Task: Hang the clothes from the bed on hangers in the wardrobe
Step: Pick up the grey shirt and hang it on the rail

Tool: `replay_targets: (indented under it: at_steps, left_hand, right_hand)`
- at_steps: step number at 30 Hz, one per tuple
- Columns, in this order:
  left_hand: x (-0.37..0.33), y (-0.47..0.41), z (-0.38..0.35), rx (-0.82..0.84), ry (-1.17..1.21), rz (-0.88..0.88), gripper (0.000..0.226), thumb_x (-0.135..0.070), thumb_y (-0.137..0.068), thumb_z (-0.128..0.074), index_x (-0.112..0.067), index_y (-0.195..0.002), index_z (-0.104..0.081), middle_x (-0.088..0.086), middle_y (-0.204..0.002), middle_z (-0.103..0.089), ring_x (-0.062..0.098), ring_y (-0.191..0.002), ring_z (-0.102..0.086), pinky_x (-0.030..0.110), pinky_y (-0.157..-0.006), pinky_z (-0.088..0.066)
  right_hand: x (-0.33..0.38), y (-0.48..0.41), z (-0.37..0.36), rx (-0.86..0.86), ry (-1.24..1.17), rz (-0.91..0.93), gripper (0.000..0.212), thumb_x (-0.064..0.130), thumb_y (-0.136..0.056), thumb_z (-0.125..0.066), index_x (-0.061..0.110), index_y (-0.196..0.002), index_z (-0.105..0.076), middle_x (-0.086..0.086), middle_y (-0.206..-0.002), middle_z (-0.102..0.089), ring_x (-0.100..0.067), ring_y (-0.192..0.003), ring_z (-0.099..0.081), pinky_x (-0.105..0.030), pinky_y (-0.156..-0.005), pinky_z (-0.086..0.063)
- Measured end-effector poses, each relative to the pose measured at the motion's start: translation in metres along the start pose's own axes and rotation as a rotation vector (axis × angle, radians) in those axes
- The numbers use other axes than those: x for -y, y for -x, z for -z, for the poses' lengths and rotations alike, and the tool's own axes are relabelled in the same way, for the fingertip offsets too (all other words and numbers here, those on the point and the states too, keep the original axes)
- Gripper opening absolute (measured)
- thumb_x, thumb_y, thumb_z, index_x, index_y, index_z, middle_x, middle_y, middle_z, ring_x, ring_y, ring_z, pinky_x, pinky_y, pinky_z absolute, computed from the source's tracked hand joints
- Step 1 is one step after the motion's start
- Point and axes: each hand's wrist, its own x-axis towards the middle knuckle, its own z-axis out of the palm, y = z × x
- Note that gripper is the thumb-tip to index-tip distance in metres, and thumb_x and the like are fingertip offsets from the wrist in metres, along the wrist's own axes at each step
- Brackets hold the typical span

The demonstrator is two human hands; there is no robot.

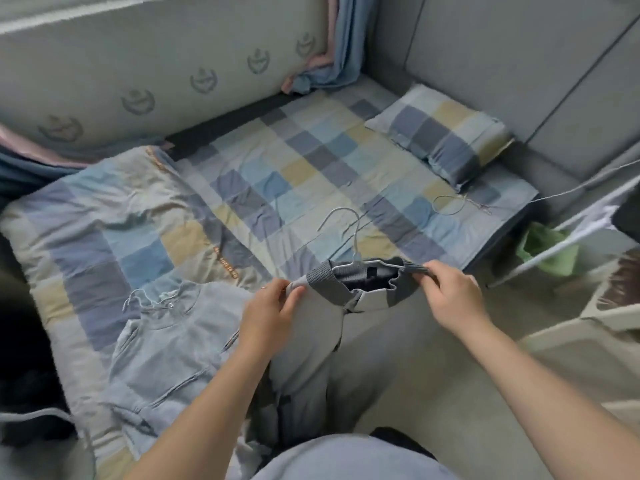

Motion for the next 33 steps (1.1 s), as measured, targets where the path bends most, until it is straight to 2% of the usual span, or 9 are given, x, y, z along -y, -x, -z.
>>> replay_targets:
  at_steps: [4,8,12,15,18,21,25,28,33]
  left_hand:
    - [-0.079,0.001,-0.061,0.070,-0.038,-0.128,0.031,-0.039,-0.094,-0.064,-0.017,-0.075,-0.052,-0.003,-0.064,-0.049,0.020,-0.066,-0.048,0.038,-0.062,-0.038]
    - [-0.162,0.010,-0.138,0.170,-0.087,-0.284,0.034,-0.045,-0.093,-0.063,-0.017,-0.076,-0.054,-0.002,-0.065,-0.052,0.016,-0.065,-0.050,0.036,-0.060,-0.039]
    - [-0.244,0.025,-0.223,0.264,-0.094,-0.390,0.038,-0.050,-0.091,-0.063,-0.019,-0.072,-0.051,-0.003,-0.062,-0.051,0.018,-0.061,-0.050,0.035,-0.055,-0.037]
    - [-0.301,0.039,-0.284,0.382,-0.089,-0.477,0.040,-0.049,-0.091,-0.064,-0.016,-0.072,-0.052,0.000,-0.063,-0.053,0.020,-0.062,-0.052,0.040,-0.057,-0.042]
    - [-0.353,0.059,-0.336,0.492,-0.091,-0.556,0.034,-0.044,-0.091,-0.068,-0.016,-0.075,-0.057,0.000,-0.069,-0.057,0.014,-0.065,-0.053,0.038,-0.061,-0.044]
    - [-0.401,0.080,-0.384,0.611,-0.095,-0.687,0.031,-0.041,-0.090,-0.069,-0.018,-0.075,-0.057,-0.002,-0.071,-0.057,0.010,-0.067,-0.054,0.037,-0.061,-0.045]
    - [-0.476,0.107,-0.450,0.775,-0.054,-0.852,0.027,-0.041,-0.092,-0.066,-0.028,-0.072,-0.054,-0.006,-0.073,-0.056,0.010,-0.069,-0.055,0.030,-0.059,-0.041]
    - [-0.544,0.126,-0.500,0.880,0.008,-0.989,0.022,-0.044,-0.093,-0.065,-0.029,-0.079,-0.058,-0.009,-0.076,-0.059,0.009,-0.071,-0.056,0.032,-0.061,-0.044]
    - [-0.665,0.163,-0.572,1.063,0.103,-1.194,0.021,-0.045,-0.095,-0.061,-0.029,-0.083,-0.056,-0.009,-0.076,-0.058,0.009,-0.070,-0.055,0.029,-0.057,-0.036]
  right_hand:
    - [-0.085,0.042,0.056,-0.116,-0.115,-0.143,0.012,0.026,-0.093,-0.063,0.019,-0.082,-0.062,0.006,-0.069,-0.060,-0.029,-0.074,-0.060,-0.041,-0.067,-0.046]
    - [-0.178,0.088,0.114,-0.172,-0.136,-0.295,0.022,0.032,-0.093,-0.061,0.032,-0.074,-0.051,0.013,-0.058,-0.047,-0.021,-0.065,-0.048,-0.034,-0.057,-0.035]
    - [-0.263,0.138,0.167,-0.248,-0.120,-0.413,0.016,0.035,-0.095,-0.058,0.025,-0.082,-0.057,0.010,-0.062,-0.055,-0.023,-0.065,-0.054,-0.036,-0.057,-0.045]
    - [-0.316,0.180,0.199,-0.332,-0.103,-0.516,0.021,0.037,-0.095,-0.057,0.027,-0.078,-0.051,0.009,-0.061,-0.053,-0.020,-0.062,-0.053,-0.031,-0.053,-0.039]
    - [-0.356,0.223,0.222,-0.410,-0.081,-0.655,0.024,0.040,-0.095,-0.057,0.024,-0.078,-0.050,0.007,-0.063,-0.054,-0.019,-0.061,-0.054,-0.033,-0.055,-0.041]
    - [-0.391,0.265,0.241,-0.499,-0.068,-0.795,0.022,0.039,-0.093,-0.060,0.018,-0.088,-0.061,0.005,-0.072,-0.064,-0.021,-0.068,-0.060,-0.033,-0.061,-0.049]
    - [-0.426,0.312,0.279,-0.664,-0.071,-0.940,0.019,0.035,-0.093,-0.062,0.016,-0.089,-0.062,0.014,-0.067,-0.052,-0.015,-0.067,-0.052,-0.021,-0.057,-0.038]
    - [-0.447,0.336,0.316,-0.815,-0.020,-1.048,0.017,0.034,-0.094,-0.061,0.018,-0.087,-0.060,0.009,-0.066,-0.057,-0.019,-0.065,-0.054,-0.034,-0.061,-0.043]
    - [-0.472,0.358,0.395,-0.958,0.125,-1.224,0.025,0.037,-0.095,-0.058,0.013,-0.088,-0.057,0.000,-0.070,-0.060,-0.025,-0.069,-0.055,-0.036,-0.065,-0.045]
